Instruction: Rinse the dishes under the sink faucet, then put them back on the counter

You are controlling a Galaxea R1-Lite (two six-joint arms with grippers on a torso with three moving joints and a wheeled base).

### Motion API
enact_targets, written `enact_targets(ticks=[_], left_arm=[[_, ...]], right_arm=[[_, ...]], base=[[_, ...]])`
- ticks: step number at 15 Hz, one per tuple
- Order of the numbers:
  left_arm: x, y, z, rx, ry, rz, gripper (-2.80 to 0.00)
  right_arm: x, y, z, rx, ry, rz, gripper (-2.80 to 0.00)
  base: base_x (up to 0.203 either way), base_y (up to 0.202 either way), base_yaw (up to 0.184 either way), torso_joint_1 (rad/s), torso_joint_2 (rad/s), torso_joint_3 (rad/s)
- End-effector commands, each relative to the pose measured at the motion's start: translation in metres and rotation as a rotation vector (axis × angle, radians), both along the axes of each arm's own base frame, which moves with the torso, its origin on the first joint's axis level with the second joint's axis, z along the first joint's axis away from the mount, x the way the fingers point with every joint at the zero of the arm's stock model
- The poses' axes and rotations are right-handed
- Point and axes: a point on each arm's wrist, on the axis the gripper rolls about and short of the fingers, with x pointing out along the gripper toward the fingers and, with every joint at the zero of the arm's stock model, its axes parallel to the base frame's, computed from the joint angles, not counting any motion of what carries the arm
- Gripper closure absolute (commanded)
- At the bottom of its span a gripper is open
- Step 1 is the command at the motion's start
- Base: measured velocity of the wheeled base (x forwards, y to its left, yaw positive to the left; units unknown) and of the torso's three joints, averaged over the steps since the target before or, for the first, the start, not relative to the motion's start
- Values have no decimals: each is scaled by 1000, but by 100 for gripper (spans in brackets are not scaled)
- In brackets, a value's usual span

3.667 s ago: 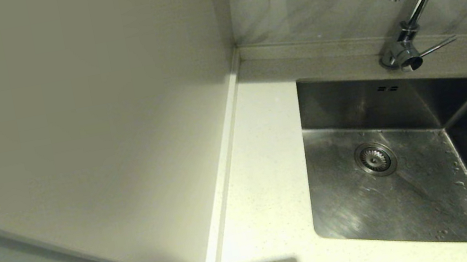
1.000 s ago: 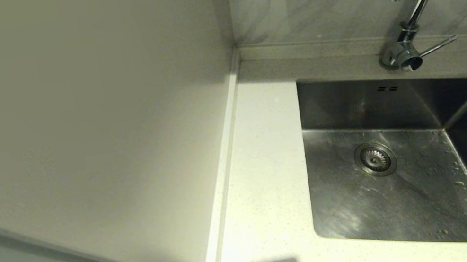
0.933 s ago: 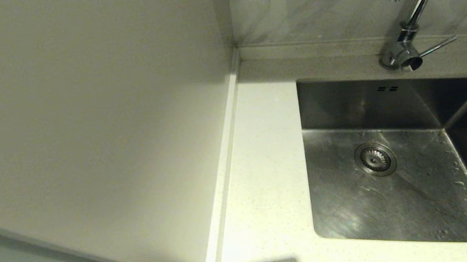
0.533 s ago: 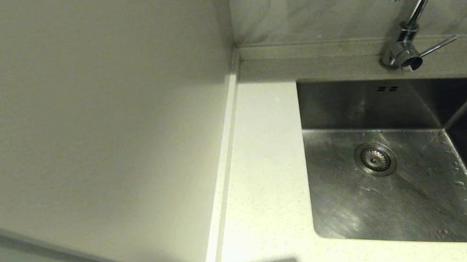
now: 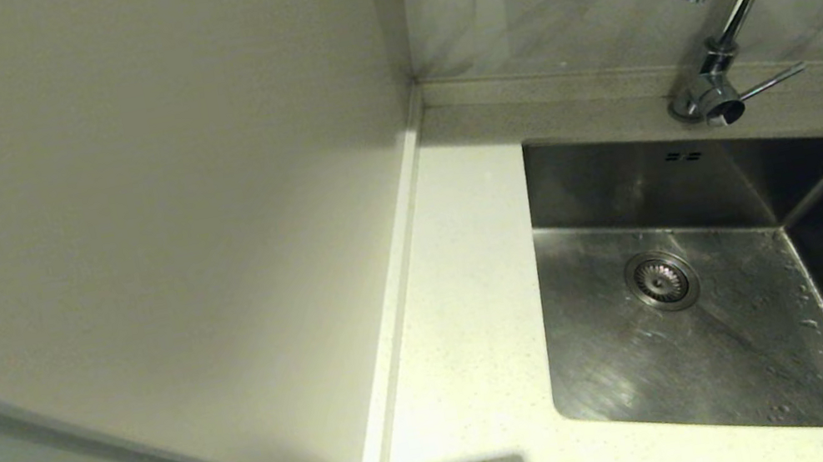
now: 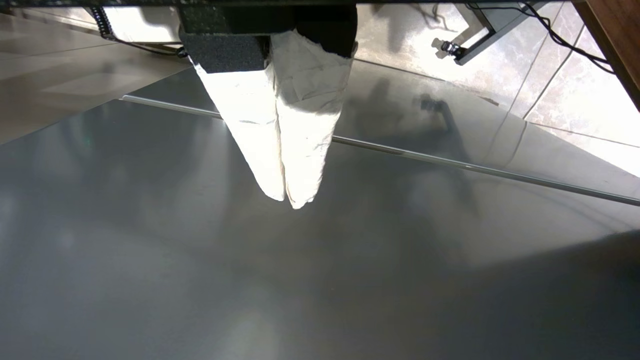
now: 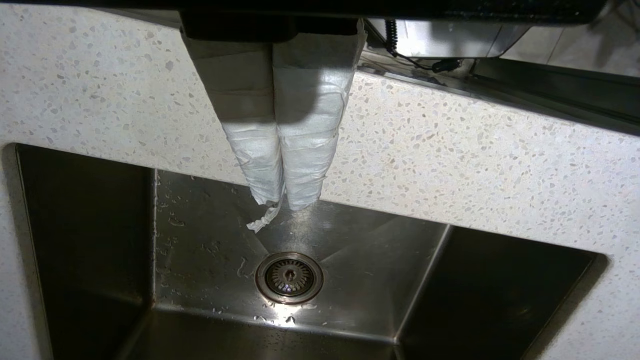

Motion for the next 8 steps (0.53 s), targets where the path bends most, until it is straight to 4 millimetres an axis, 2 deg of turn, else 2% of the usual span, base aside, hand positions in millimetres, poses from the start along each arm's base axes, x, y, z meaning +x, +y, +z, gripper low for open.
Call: enact_targets(ticks=[1, 8], left_arm=[[0, 0, 0, -1, -4, 0, 0], [0, 0, 0, -1, -4, -1, 0]], right_arm=[[0, 0, 0, 0, 1, 0, 0], [0, 0, 0, 0, 1, 0, 0]], base=[[0, 0, 0, 0, 0, 0], [0, 0, 0, 0, 0, 0]])
